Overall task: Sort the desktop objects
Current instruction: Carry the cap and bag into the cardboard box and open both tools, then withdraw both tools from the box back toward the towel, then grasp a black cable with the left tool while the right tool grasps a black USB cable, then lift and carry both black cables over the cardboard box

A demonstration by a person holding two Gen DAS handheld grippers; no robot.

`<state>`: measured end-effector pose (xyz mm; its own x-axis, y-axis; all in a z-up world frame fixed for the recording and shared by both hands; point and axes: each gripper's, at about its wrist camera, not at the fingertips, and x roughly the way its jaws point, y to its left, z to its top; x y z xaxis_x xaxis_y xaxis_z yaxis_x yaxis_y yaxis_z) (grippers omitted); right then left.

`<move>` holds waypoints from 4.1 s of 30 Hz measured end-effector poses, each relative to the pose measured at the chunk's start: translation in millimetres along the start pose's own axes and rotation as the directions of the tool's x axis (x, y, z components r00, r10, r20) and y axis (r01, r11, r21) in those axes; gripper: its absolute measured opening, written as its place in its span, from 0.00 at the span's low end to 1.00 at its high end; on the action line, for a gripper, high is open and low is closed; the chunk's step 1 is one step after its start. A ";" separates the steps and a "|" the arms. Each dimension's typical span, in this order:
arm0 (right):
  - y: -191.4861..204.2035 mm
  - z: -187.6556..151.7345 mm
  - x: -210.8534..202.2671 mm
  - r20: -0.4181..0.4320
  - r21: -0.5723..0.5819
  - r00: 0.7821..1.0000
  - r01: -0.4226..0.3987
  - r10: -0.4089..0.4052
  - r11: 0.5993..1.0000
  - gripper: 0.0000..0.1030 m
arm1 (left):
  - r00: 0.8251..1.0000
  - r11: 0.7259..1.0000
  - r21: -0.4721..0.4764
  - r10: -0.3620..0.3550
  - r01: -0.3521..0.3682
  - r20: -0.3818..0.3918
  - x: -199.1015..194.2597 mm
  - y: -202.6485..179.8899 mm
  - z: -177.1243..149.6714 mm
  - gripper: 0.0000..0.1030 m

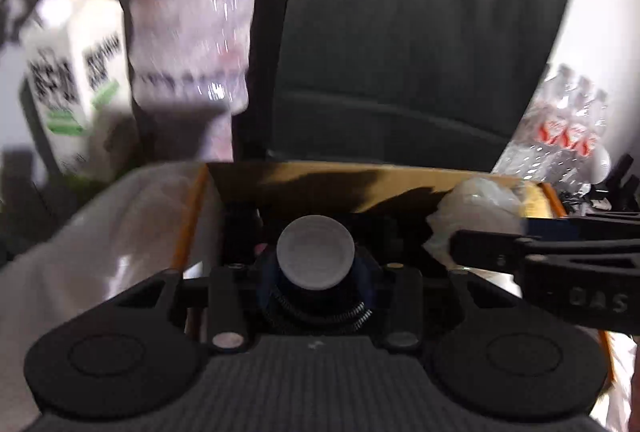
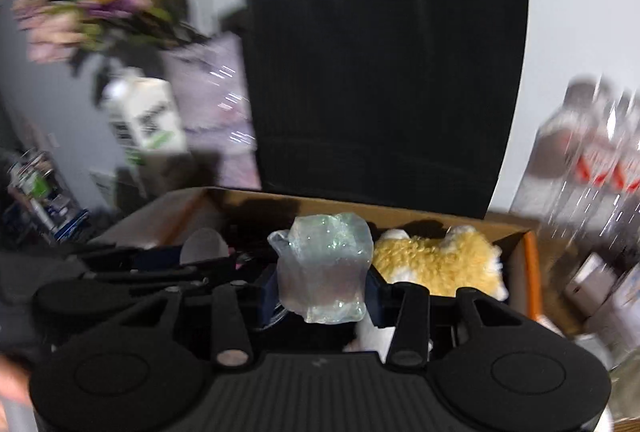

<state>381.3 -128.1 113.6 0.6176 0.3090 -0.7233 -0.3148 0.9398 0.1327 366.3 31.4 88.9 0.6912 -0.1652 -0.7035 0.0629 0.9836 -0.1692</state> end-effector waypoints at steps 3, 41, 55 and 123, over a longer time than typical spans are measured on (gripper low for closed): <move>-1.4 4.2 31.6 -0.033 -0.030 0.999 0.020 -0.021 0.999 0.43 | 0.999 0.999 -0.017 0.041 -0.041 -0.027 23.5 2.9 -1.9 0.41; 4.0 -141.8 -177.8 0.197 0.018 0.977 0.080 -0.082 0.997 0.89 | 0.975 0.984 0.163 0.040 -0.077 0.219 -204.7 -33.4 -156.9 1.00; 41.4 -340.5 -274.3 0.390 -0.065 0.917 0.117 -0.082 0.991 0.96 | 0.896 0.977 0.157 0.063 -0.146 0.440 -304.9 -64.1 -338.9 1.00; 52.0 -392.6 -335.9 0.505 -0.013 0.863 0.029 -0.019 0.999 0.00 | 0.850 0.983 0.151 -0.166 0.103 0.500 -357.8 -71.8 -353.0 0.03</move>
<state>-125.4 -240.3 97.4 0.9027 0.3227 -0.2847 -0.3061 0.9465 0.1023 -139.7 -5.8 109.1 0.9371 -0.2673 -0.2244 0.2419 0.9609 -0.1345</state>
